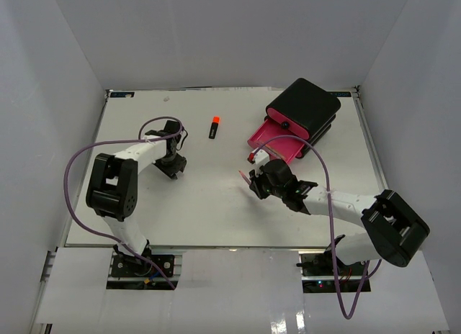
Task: Sort the stationery into containers
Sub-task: Close the pen cap on the pen.
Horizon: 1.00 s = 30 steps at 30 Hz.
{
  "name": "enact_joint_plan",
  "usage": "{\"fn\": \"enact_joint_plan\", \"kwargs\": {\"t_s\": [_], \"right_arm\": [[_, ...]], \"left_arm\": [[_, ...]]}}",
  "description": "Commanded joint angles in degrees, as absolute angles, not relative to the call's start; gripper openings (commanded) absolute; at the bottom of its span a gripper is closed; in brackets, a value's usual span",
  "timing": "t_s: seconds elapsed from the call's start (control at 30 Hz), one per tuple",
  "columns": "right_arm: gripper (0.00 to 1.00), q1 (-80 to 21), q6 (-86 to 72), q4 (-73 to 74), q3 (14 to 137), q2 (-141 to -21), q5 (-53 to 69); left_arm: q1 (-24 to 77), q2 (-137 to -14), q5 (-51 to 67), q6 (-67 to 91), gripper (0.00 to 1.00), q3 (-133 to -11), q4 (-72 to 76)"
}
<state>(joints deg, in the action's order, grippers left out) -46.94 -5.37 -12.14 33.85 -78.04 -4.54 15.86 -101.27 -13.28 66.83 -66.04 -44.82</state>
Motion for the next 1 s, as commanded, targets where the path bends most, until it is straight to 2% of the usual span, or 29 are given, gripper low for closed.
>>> {"fn": "enact_joint_plan", "kwargs": {"t_s": [0.0, 0.43, 0.97], "right_arm": [[0.08, -46.76, -4.66, -13.45, 33.75, -76.29, -5.62], [0.08, -46.76, -4.57, -13.45, 33.66, -75.94, -5.8], [0.08, -46.85, -4.57, -13.1, 34.01, -76.29, -5.54]], "left_arm": [[16.0, -102.56, -13.8, 68.47, 0.47, -66.88, -45.62], [14.68, -103.36, -16.43, 67.5, 0.41, -67.94, -45.97], [12.75, -103.09, -16.52, 63.63, 0.42, -69.26, -44.74]]}}
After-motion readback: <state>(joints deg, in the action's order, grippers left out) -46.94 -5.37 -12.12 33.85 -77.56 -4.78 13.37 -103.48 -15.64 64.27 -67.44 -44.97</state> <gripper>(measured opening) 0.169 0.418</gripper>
